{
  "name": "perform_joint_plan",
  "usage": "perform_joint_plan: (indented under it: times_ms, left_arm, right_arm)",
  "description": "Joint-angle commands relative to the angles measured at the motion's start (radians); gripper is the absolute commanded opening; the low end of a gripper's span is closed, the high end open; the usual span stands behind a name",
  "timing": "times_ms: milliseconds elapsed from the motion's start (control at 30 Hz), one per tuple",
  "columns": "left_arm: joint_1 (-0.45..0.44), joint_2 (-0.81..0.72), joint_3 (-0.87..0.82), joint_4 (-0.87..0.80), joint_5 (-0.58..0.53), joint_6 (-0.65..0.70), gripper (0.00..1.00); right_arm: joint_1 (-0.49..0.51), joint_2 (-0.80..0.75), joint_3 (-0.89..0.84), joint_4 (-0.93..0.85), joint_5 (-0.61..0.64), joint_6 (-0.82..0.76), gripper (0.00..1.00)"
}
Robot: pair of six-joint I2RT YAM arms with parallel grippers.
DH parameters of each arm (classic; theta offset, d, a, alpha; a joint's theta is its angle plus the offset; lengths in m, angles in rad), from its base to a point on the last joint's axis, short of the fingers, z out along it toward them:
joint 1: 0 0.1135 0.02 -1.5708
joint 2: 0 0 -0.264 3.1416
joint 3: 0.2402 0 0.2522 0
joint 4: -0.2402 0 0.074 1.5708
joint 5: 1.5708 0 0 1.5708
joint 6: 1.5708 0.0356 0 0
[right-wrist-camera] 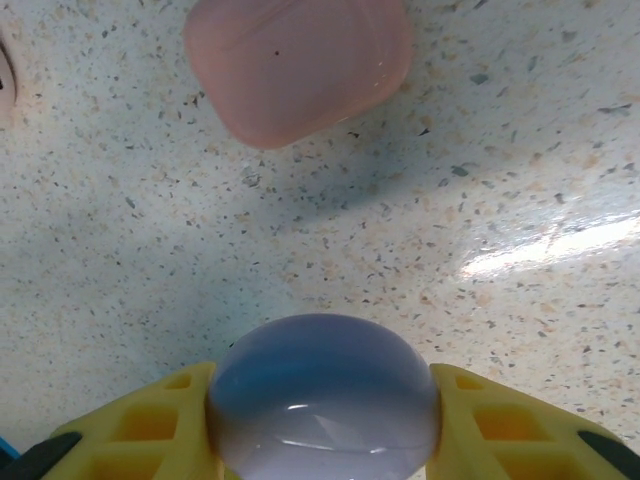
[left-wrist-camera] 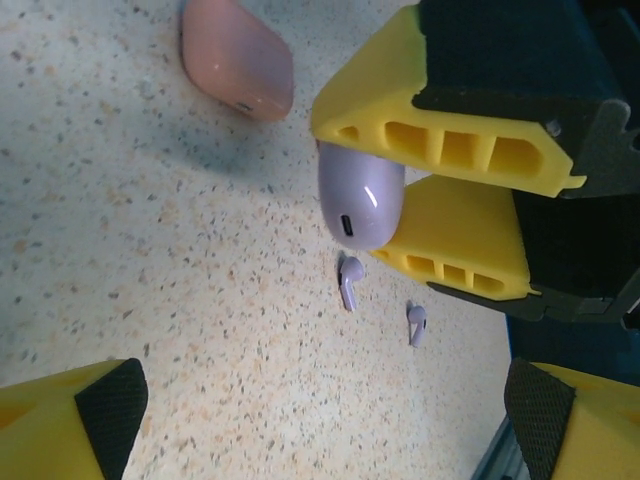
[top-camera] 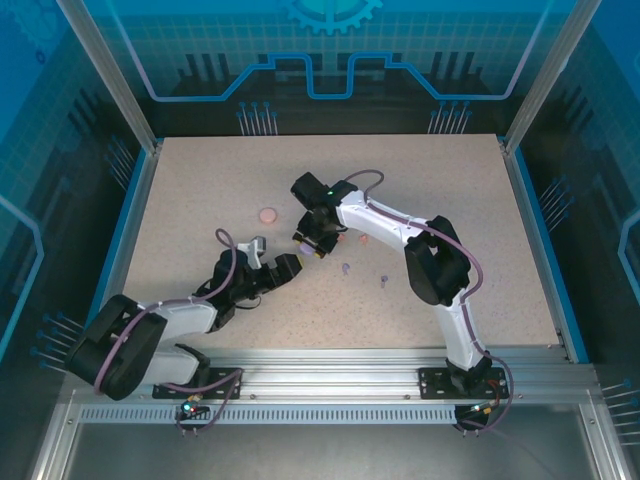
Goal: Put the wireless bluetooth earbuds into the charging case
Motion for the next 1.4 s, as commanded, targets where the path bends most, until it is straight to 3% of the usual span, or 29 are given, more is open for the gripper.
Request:
perform_joint_plan:
  times_ms: [0, 533, 1233, 1300, 1367]
  left_arm:
    - [-0.014, 0.034, 0.020, 0.121, -0.078, 0.044, 0.94]
    - [-0.020, 0.178, 0.080, 0.213, -0.127, 0.034, 0.63]
    - [-0.021, 0.194, 0.097, 0.211, -0.129, 0.033, 0.21]
    - [-0.021, 0.197, 0.103, 0.208, -0.127, 0.035, 0.20]
    - [-0.021, 0.197, 0.106, 0.207, -0.131, 0.032, 0.28]
  right_arm:
    - [0.009, -0.021, -0.003, 0.015, -0.044, 0.028, 0.34]
    - [0.044, -0.048, -0.036, 0.056, -0.077, 0.052, 0.33]
    - [0.050, -0.062, -0.058, 0.074, -0.086, 0.056, 0.33]
    - [0.049, -0.068, -0.063, 0.078, -0.084, 0.058, 0.33]
    - [0.050, -0.071, -0.067, 0.081, -0.085, 0.058, 0.33]
